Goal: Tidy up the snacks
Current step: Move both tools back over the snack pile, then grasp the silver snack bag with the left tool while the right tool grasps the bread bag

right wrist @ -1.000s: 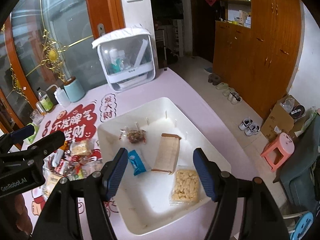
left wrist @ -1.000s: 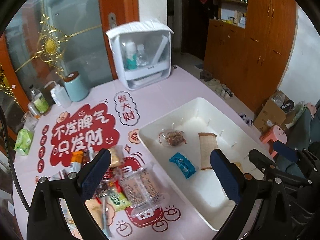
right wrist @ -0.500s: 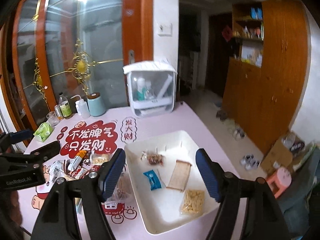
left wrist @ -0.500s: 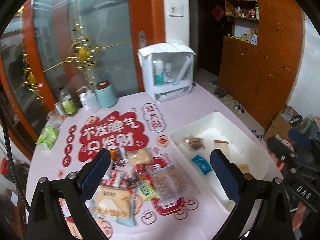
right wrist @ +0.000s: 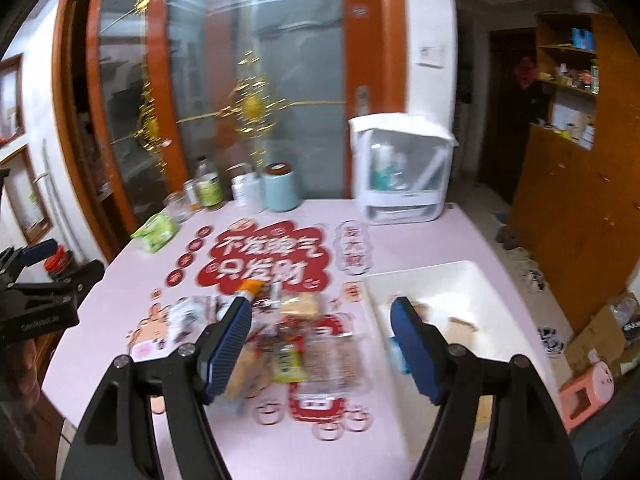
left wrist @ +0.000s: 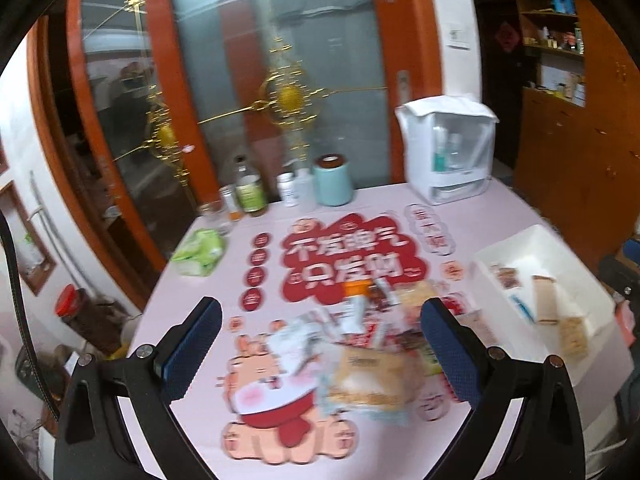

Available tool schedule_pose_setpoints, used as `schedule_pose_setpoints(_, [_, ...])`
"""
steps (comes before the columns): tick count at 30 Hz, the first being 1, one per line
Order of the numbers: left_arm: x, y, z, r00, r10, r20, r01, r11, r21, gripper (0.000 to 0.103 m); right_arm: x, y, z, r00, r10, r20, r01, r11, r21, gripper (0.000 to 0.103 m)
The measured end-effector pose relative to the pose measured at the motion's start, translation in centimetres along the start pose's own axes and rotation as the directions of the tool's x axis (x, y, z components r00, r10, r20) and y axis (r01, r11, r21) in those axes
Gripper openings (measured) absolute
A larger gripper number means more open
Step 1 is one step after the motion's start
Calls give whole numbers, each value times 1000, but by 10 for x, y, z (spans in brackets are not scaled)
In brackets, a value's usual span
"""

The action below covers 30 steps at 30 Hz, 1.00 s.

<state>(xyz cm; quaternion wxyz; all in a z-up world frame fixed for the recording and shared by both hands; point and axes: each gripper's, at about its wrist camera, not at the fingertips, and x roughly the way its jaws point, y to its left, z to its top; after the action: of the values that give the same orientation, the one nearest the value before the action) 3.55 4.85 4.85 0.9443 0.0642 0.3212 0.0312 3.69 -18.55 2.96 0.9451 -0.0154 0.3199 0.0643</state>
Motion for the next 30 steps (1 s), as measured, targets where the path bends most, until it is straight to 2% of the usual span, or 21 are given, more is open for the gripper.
schedule_pose_setpoints(5, [19,57,-12,999,17,-41,-16,1000,4,99,33,50,-8,996,58,-75,-57,998,5,73])
schedule_pose_setpoints(10, [49,98,-22,997,3,-71,2,998,61,99,67,98,-33,986,74,-149,-88,992,-88,73])
schedule_pose_setpoints(16, [114,119,-37,984,-101,-149,125,980,158,99,116,144,-79,970,44,-239,-84,984,-160,73])
schedule_pose_setpoints(20, [166,115,-53,957,-178,-230,232,945,231,99,143,166,-107,955,36,-294,-98,975,-198,73])
schedule_pose_setpoints(22, [193,109,-61,932,-222,-288,299,918,260,99,157,177,-119,947,16,-321,-95,968,-232,73])
schedule_pose_setpoints(26, [231,90,-72,898,-255,-359,377,867,326,99,183,196,-138,935,-48,-352,-69,947,-313,73])
schedule_pose_setpoints(30, [258,77,-79,874,-258,-411,422,822,383,99,210,203,-148,928,-129,-348,-15,924,-383,73])
